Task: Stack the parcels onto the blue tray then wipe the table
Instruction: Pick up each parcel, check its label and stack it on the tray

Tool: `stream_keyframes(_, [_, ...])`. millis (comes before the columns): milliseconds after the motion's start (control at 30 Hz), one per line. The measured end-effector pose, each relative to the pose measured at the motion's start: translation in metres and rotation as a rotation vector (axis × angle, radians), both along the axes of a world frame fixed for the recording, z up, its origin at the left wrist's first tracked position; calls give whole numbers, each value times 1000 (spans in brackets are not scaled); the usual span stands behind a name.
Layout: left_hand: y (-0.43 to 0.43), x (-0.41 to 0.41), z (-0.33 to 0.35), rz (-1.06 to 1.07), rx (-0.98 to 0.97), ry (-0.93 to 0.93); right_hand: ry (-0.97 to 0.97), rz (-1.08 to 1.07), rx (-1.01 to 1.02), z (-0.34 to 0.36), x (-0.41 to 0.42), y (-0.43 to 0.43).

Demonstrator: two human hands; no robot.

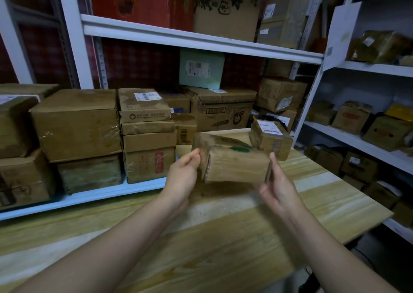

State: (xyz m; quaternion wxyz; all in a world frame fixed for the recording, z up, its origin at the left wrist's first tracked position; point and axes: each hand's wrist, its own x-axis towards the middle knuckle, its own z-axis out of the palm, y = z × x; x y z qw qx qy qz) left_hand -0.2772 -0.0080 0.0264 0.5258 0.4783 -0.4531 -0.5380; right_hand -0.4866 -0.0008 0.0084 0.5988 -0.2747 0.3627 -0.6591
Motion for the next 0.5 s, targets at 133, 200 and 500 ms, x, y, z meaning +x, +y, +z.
stream_keyframes(133, [-2,-1,-3,-8,-17,2,153,6,35,-2,3,1])
stream_keyframes(200, [-2,0,-3,-26,-31,6,172,0,34,-4,3,-1])
stream_keyframes(500, [2,-1,1,-41,-112,90,177,57,91,-17,-3,-12])
